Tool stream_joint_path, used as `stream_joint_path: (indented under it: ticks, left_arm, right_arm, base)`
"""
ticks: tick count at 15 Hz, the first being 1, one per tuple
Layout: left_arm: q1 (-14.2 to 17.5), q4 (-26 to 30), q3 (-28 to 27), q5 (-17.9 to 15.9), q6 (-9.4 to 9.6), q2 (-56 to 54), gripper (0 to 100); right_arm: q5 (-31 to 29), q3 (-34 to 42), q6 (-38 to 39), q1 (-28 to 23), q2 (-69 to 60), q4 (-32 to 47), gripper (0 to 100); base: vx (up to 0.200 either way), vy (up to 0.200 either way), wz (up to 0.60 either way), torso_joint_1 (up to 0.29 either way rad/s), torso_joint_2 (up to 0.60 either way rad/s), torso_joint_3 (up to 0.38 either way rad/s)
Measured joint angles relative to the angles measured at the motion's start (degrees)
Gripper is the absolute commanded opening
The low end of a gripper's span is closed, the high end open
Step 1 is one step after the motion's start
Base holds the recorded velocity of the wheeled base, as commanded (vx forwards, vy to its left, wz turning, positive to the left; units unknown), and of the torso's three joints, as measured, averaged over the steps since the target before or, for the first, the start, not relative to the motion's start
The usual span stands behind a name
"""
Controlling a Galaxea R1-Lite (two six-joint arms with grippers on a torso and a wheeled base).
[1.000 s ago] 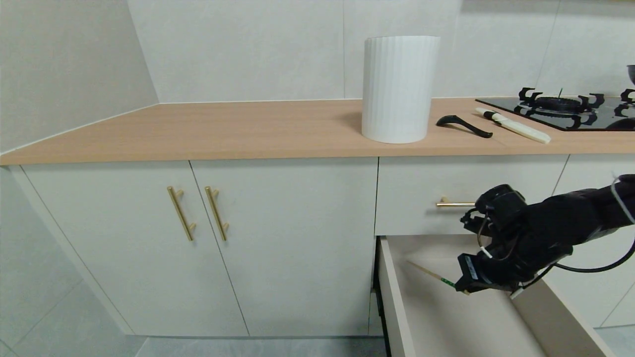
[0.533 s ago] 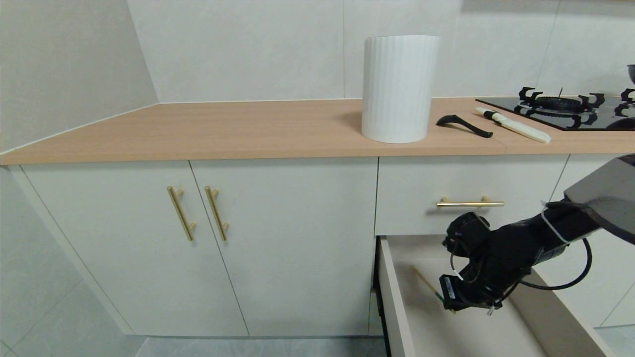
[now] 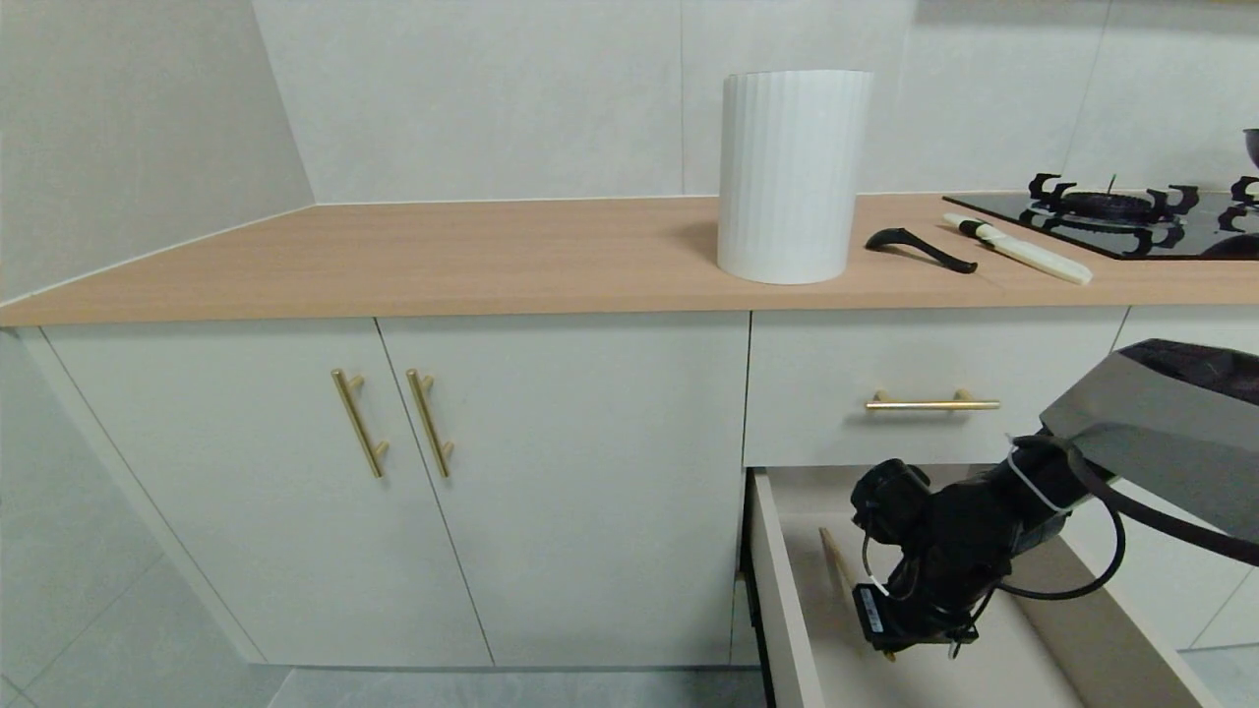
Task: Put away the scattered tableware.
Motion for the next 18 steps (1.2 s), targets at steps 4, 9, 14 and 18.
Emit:
stream_joint_path:
  ticks: [4,9,14,18]
  left_arm:
    - [0.0,0.0,0.0,0.0,0.0,0.0,100]
    - [0.0,0.0,0.0,0.0,-0.02,0.0,100]
    - [0.0,0.0,0.0,0.0,0.0,0.0,100]
    - [0.0,0.0,0.0,0.0,0.0,0.0,100]
  right_arm:
    - [-6.6,0.0,1.7,1.8,2.4,-3.1,0]
    - [-7.3,0.2,1.8,2.4,3.7,-3.3,0]
    - [-7.4,0.2,1.8,2.4,4.0,-3.3,0]
    - [-7.5,0.2,1.8,2.4,4.1,-3.3,100]
  base:
    - [0.0,0.0,0.0,0.0,0.0,0.0]
    - [0.0,0.0,0.0,0.0,0.0,0.0]
    - [0.0,0.0,0.0,0.0,0.0,0.0]
    - [0.0,0.0,0.0,0.0,0.0,0.0]
